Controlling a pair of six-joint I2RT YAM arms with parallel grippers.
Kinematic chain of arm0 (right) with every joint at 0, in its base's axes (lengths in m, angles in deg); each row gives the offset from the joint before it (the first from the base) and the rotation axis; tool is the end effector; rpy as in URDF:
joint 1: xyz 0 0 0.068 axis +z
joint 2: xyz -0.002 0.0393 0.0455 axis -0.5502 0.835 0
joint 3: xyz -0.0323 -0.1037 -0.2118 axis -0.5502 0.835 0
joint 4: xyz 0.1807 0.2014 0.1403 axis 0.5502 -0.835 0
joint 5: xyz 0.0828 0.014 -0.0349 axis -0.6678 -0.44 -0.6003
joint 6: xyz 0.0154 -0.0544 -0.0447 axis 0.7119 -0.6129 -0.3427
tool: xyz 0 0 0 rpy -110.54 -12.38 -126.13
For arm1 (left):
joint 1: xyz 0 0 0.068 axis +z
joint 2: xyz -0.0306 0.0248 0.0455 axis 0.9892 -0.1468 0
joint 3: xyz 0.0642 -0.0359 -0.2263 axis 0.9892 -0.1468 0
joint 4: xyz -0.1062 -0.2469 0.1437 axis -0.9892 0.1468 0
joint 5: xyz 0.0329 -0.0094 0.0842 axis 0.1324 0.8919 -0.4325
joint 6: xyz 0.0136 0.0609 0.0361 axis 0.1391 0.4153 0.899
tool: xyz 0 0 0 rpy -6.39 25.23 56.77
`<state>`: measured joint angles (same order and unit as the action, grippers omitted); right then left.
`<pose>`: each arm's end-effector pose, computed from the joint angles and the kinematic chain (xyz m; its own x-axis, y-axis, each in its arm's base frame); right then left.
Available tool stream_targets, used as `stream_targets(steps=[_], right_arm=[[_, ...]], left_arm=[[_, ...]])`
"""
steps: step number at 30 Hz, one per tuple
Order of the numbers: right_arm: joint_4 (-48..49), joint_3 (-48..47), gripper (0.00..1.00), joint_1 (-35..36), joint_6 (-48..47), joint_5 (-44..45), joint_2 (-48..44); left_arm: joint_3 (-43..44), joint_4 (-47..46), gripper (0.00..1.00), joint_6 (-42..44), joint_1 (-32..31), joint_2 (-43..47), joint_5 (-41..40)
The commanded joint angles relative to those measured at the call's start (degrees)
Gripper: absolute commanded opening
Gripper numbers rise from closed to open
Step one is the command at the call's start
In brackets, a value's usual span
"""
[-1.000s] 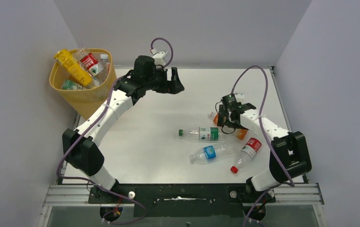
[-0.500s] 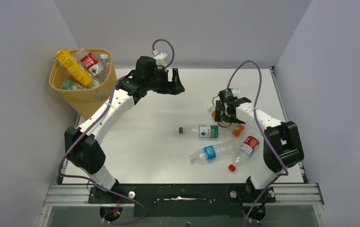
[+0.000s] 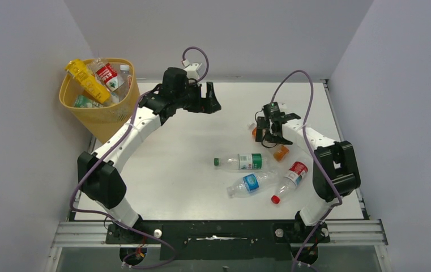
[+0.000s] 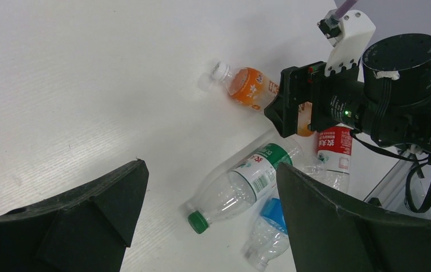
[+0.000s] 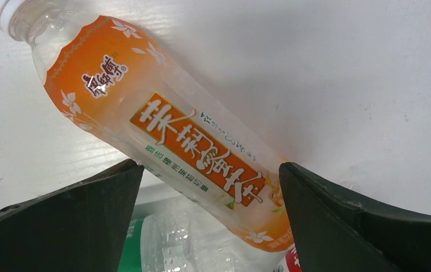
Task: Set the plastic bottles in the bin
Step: Pick up the plastic bottle at the center of the board.
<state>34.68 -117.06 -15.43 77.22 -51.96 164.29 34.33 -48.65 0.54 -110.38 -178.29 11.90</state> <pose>0.3643 0.1042 0.1229 -0.8783 0.1376 -0.4579 0.1611 0.9869 -0.0124 0.3832 -0.2299 0.3096 -0.6685 -0.0394 -0.7427 0.4579 0.7651 -0.4527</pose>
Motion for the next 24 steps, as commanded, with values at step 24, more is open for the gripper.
stream_targets(steps=[24], right_arm=[[11.1,0.4,0.98,-4.8,-0.2,-10.3,0.2]], left_arm=[[0.8,-1.8,0.85,0.4,-0.2,-0.6,-0.2]])
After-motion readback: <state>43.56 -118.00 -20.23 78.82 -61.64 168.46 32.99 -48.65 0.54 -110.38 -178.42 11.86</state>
